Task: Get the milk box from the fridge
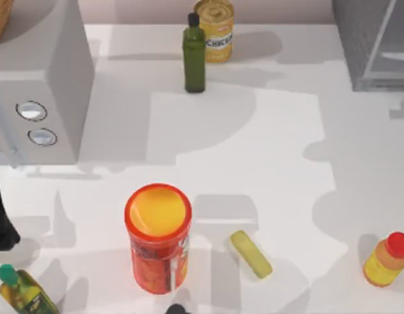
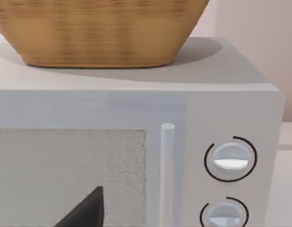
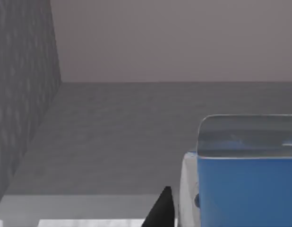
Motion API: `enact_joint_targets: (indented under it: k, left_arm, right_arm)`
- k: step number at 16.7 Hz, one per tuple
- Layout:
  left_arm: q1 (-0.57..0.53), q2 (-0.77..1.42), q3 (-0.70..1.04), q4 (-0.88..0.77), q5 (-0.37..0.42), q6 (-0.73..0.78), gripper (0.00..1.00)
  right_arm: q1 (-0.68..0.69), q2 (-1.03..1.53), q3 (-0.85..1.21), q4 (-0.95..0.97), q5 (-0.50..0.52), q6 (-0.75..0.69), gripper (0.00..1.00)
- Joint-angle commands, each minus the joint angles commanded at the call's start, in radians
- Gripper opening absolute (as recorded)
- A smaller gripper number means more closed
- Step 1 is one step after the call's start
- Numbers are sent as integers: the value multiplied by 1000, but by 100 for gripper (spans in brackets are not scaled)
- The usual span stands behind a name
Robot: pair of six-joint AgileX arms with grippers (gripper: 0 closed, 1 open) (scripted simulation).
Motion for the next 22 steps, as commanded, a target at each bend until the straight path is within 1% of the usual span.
enact_joint_targets:
  k: [3, 6, 9, 16, 19, 22]
  left_arm:
    - [0, 0, 0, 0, 0, 0, 100]
    - [0, 0, 0, 0, 0, 0, 100]
    - [0, 0, 0, 0, 0, 0, 100]
    - [0, 0, 0, 0, 0, 0, 100]
    - [0, 0, 0, 0, 0, 0, 100]
    - [0, 0, 0, 0, 0, 0, 100]
  right_arm:
    - [20, -148, -68, -86, 18, 1, 0]
    - [47, -369, -162, -206, 42, 1, 0]
    - [80, -664, -276, -351, 72, 2, 0]
    - [167, -1470, -571, -725, 148, 4, 0]
    - [200, -1716, -682, -867, 176, 5, 0]
    - [224, -1866, -762, -969, 197, 5, 0]
